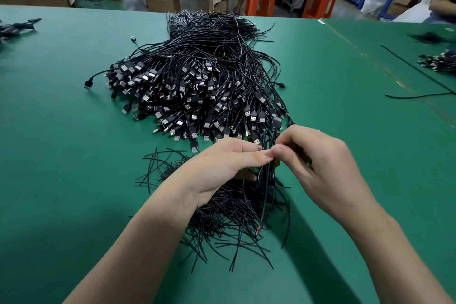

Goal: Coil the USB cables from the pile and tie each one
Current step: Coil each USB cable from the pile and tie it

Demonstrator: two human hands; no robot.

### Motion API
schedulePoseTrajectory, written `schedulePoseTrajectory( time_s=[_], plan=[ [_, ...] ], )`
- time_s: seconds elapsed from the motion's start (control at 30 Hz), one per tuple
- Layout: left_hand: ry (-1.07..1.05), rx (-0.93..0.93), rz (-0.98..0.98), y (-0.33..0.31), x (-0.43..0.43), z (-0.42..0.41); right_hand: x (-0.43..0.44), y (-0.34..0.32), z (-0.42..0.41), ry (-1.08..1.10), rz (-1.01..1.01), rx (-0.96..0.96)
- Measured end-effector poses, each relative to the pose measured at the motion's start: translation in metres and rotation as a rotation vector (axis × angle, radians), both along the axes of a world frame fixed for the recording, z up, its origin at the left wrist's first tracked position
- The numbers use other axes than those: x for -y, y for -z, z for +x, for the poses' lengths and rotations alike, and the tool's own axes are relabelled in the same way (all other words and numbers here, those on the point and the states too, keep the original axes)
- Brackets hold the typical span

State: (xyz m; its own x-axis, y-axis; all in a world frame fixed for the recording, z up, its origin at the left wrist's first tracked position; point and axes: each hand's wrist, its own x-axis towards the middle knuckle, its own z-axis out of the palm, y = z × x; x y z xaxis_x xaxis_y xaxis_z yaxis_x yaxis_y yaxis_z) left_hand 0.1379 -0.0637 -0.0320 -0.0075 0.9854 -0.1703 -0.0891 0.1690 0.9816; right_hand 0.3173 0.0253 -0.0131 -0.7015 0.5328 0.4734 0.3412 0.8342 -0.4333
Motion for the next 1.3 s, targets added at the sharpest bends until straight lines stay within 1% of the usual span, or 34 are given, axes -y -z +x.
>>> schedulePoseTrajectory(
  time_s=[0.07, 0.2, 0.27, 0.33, 0.4, 0.43, 0.5, 0.53, 0.57, 0.6, 0.67, 0.77, 0.83, 0.9, 1.0, 1.13, 1.17, 1.23, 1.3],
  plan=[
    [0.009, 0.008, -0.002, -0.001, 0.001, 0.000, 0.003, 0.002, -0.002, 0.045, -0.046, 0.028],
    [-0.001, -0.011, -0.026, -0.004, 0.001, 0.000, 0.007, 0.004, -0.005, 0.073, -0.042, 0.039],
    [-0.014, -0.025, -0.010, -0.004, 0.001, 0.001, 0.010, 0.004, -0.007, 0.095, -0.068, 0.001],
    [-0.054, -0.073, 0.055, -0.005, 0.001, 0.005, 0.013, 0.005, -0.010, 0.128, -0.152, -0.084],
    [-0.157, -0.168, 0.168, -0.006, 0.000, 0.010, 0.016, 0.006, -0.015, 0.162, -0.320, -0.213],
    [-0.246, -0.250, 0.231, -0.006, -0.001, 0.014, 0.018, 0.007, -0.017, 0.180, -0.435, -0.282],
    [-0.426, -0.475, 0.350, -0.005, -0.002, 0.020, 0.021, 0.008, -0.022, 0.200, -0.681, -0.421],
    [-0.484, -0.594, 0.401, -0.005, -0.001, 0.023, 0.022, 0.009, -0.025, 0.205, -0.780, -0.481],
    [-0.515, -0.674, 0.444, -0.003, -0.001, 0.025, 0.023, 0.009, -0.026, 0.208, -0.844, -0.527],
    [-0.527, -0.705, 0.473, -0.001, -0.001, 0.026, 0.024, 0.009, -0.028, 0.212, -0.877, -0.555],
    [-0.491, -0.639, 0.489, 0.000, 0.000, 0.027, 0.025, 0.008, -0.030, 0.225, -0.888, -0.581],
    [-0.348, -0.414, 0.438, -0.001, 0.000, 0.024, 0.023, 0.006, -0.031, 0.269, -0.864, -0.587],
    [-0.309, -0.304, 0.397, -0.004, -0.001, 0.021, 0.022, 0.007, -0.030, 0.299, -0.837, -0.560],
    [-0.344, -0.274, 0.382, -0.005, -0.002, 0.020, 0.024, 0.009, -0.030, 0.309, -0.827, -0.526],
    [-0.388, -0.292, 0.394, -0.004, -0.004, 0.019, 0.028, 0.010, -0.030, 0.297, -0.867, -0.546],
    [-0.416, -0.214, 0.398, -0.007, -0.003, 0.018, 0.030, 0.008, -0.032, 0.285, -0.903, -0.553],
    [-0.438, -0.249, 0.409, -0.007, -0.002, 0.018, 0.030, 0.006, -0.032, 0.279, -0.924, -0.561],
    [-0.481, -0.442, 0.461, -0.008, -0.001, 0.018, 0.032, 0.003, -0.033, 0.266, -1.011, -0.587],
    [-0.504, -0.577, 0.546, -0.009, 0.000, 0.019, 0.033, 0.002, -0.035, 0.252, -1.118, -0.628]
  ],
)
